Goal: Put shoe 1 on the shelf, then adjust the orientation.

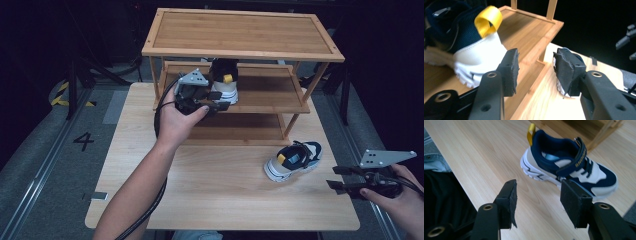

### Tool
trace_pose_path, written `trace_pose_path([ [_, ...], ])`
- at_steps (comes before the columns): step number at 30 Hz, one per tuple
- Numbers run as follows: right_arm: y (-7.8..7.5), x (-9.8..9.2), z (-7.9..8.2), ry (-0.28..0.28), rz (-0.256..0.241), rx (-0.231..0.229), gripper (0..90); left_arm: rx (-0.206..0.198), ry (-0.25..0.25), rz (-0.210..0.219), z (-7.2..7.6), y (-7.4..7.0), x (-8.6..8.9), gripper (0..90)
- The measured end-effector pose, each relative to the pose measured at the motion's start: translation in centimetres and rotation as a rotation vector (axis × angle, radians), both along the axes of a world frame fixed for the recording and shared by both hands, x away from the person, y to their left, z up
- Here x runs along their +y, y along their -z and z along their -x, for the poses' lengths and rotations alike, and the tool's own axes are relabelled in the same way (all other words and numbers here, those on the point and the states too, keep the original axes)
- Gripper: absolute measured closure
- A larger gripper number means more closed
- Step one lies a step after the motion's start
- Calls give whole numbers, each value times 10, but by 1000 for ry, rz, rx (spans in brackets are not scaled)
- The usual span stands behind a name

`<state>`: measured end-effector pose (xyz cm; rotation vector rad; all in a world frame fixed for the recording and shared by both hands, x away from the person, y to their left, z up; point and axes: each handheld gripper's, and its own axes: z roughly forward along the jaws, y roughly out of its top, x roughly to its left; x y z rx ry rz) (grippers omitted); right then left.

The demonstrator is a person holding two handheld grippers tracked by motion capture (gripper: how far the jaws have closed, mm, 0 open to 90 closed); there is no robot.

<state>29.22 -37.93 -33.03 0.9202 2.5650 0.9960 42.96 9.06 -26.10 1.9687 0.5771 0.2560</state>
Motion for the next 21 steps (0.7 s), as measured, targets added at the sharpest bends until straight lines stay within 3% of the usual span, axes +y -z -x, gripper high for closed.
trace_pose_path([
  [4, 0, 11, -10, -19, -13, 5, 498, -20, -18, -29, 17, -1, 13, 461],
  [11, 2, 29, -25, -50, -30, 8, 480, -5, -39, -93, 42, 4, 32, 448],
  [14, 4, 38, -31, -44, -52, -19, 431, 14, -47, -92, 52, 10, 41, 444],
  [17, 6, 46, -37, -73, -26, -59, 380, 20, -70, -110, 63, 19, 48, 436],
  [21, 9, 55, -45, -52, -28, -93, 449, 31, -86, -127, 73, 31, 55, 431],
])
